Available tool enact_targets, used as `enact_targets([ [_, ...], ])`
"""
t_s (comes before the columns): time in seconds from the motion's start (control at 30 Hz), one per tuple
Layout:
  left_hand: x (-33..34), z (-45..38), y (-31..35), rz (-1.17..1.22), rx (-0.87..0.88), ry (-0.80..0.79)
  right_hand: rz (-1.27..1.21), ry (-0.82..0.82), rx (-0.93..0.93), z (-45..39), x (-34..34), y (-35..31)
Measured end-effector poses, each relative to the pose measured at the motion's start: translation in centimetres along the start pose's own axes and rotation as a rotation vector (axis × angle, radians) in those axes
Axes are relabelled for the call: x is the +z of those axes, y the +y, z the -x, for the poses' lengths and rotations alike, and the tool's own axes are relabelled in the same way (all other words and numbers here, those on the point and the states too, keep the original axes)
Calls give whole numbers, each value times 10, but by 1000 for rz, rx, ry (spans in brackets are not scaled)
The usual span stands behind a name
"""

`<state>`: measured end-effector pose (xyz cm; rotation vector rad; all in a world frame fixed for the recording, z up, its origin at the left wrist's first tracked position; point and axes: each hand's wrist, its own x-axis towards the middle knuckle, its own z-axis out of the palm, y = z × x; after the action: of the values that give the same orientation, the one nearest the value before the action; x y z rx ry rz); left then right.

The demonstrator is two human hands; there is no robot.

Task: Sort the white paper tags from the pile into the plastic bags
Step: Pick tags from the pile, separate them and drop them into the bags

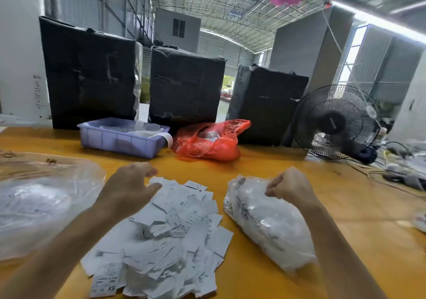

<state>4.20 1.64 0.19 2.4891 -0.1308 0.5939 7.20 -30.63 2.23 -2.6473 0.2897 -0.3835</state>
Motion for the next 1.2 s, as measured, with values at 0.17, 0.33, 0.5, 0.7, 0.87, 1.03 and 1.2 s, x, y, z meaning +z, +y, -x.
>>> enact_targets([
  [0.17,18,14,23,346,61,-178,-608,-372,-141,27,-12,-36],
  [0.33,21,24,42,891,-132,-561,-828,-691,-242,51,15,-71],
  [0.5,27,23,36,919,-264,-427,-877,-738,-223,62,32,-83],
  [0.7,20,19,26,875,-288,-445,-878,-606,-193,61,38,-82],
  [0.87,18,18,28,885,-258,-558,-897,-600,-228,66,46,-86],
  [1.03,19,16,20,934,-340,-573,-944,-573,-195,66,54,-89],
  [1.2,17,11,13,1017,-439,-433,-972,-570,-156,65,58,-88],
])
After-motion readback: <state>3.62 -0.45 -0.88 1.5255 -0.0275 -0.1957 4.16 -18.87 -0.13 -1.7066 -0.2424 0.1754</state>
